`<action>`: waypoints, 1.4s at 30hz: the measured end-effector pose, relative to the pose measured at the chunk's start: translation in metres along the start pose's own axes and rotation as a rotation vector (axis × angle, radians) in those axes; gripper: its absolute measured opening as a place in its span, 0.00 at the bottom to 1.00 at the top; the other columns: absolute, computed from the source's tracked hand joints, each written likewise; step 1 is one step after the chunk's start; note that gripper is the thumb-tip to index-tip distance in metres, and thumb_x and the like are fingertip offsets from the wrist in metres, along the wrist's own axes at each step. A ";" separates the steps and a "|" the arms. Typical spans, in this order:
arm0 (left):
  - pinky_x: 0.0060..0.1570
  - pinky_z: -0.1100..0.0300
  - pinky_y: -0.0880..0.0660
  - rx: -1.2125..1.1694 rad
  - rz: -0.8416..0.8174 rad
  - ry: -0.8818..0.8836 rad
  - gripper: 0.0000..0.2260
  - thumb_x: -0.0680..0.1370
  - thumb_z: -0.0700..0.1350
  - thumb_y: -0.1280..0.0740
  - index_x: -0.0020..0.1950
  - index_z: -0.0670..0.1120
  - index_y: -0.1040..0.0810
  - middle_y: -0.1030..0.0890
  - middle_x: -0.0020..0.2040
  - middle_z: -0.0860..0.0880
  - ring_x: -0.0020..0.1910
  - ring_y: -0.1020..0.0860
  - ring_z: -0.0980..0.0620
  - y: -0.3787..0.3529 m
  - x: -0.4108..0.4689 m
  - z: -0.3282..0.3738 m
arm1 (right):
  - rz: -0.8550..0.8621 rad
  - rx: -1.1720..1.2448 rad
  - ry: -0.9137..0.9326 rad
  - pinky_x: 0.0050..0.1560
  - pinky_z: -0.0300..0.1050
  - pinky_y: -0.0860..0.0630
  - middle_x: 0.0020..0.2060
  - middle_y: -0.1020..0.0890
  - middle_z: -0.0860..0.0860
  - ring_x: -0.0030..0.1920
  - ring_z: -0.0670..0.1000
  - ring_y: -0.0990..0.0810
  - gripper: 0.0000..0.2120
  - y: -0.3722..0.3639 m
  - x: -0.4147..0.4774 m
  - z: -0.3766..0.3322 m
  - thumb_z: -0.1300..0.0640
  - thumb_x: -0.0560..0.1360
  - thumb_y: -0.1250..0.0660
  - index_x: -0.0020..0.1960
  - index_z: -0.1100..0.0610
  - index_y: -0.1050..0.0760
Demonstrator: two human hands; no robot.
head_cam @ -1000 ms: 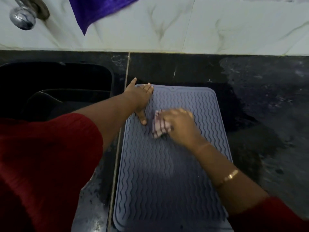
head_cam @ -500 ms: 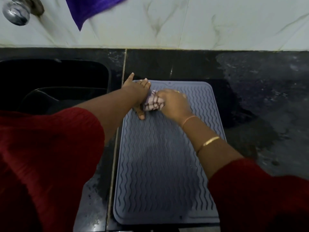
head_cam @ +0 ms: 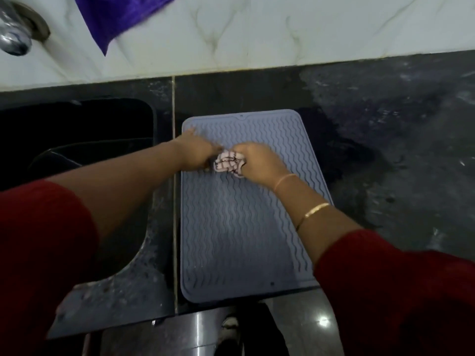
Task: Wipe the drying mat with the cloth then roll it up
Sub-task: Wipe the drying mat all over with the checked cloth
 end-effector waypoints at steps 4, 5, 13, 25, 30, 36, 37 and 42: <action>0.68 0.33 0.62 -0.050 -0.275 0.077 0.45 0.71 0.65 0.35 0.76 0.56 0.61 0.62 0.77 0.54 0.77 0.56 0.47 -0.020 -0.004 -0.001 | -0.048 -0.227 -0.057 0.61 0.61 0.31 0.55 0.22 0.54 0.60 0.59 0.27 0.13 -0.023 -0.019 -0.002 0.61 0.72 0.36 0.56 0.53 0.24; 0.67 0.33 0.63 -0.006 -0.299 0.078 0.49 0.68 0.69 0.35 0.76 0.56 0.64 0.64 0.77 0.54 0.77 0.57 0.47 -0.021 -0.004 -0.003 | -0.056 -0.227 -0.030 0.61 0.61 0.31 0.56 0.23 0.53 0.61 0.59 0.27 0.15 -0.028 -0.035 -0.002 0.61 0.71 0.37 0.57 0.52 0.24; 0.69 0.34 0.61 0.212 -0.147 0.136 0.49 0.69 0.66 0.33 0.77 0.50 0.60 0.56 0.78 0.47 0.77 0.54 0.44 -0.006 -0.023 0.023 | -0.250 0.064 0.098 0.57 0.52 0.28 0.52 0.19 0.53 0.54 0.53 0.24 0.17 -0.044 -0.136 -0.007 0.67 0.67 0.35 0.53 0.57 0.20; 0.65 0.31 0.70 -0.371 -0.223 0.101 0.51 0.68 0.64 0.31 0.76 0.54 0.65 0.66 0.76 0.54 0.75 0.64 0.51 -0.047 -0.046 0.052 | -0.085 -0.130 -0.009 0.60 0.59 0.30 0.54 0.21 0.54 0.58 0.58 0.26 0.12 -0.040 -0.089 -0.005 0.61 0.70 0.35 0.53 0.54 0.22; 0.64 0.33 0.73 -0.345 -0.184 0.110 0.51 0.67 0.68 0.33 0.76 0.56 0.64 0.64 0.77 0.56 0.76 0.62 0.51 -0.047 -0.046 0.049 | -0.216 -0.043 0.084 0.61 0.54 0.31 0.54 0.20 0.51 0.56 0.54 0.26 0.17 -0.056 -0.164 -0.008 0.64 0.67 0.35 0.54 0.52 0.20; 0.68 0.33 0.59 -0.258 -0.038 0.057 0.44 0.72 0.59 0.31 0.78 0.49 0.55 0.61 0.78 0.50 0.77 0.54 0.47 -0.035 -0.053 0.071 | -0.233 0.343 -0.071 0.40 0.52 0.20 0.45 0.18 0.62 0.42 0.60 0.19 0.11 -0.035 -0.149 -0.009 0.70 0.70 0.36 0.49 0.62 0.21; 0.69 0.34 0.57 -0.266 -0.011 0.023 0.40 0.74 0.56 0.33 0.78 0.49 0.53 0.60 0.78 0.49 0.77 0.52 0.47 -0.036 -0.055 0.076 | -0.119 0.375 -0.083 0.32 0.50 0.21 0.43 0.19 0.64 0.39 0.61 0.19 0.07 -0.025 -0.138 -0.009 0.68 0.72 0.36 0.48 0.64 0.22; 0.69 0.33 0.62 -0.460 -0.186 0.024 0.37 0.79 0.55 0.40 0.77 0.49 0.62 0.65 0.77 0.50 0.76 0.63 0.46 -0.057 -0.066 0.082 | -0.075 0.061 -0.036 0.47 0.51 0.22 0.48 0.19 0.60 0.46 0.57 0.21 0.11 -0.036 -0.119 -0.017 0.67 0.71 0.36 0.52 0.62 0.22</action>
Point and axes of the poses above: each hand's wrist, its own x-axis towards the middle knuckle, its own y-axis out of the back of the hand, z = x × y, the point moved 6 cm from there along x, towards the middle knuckle
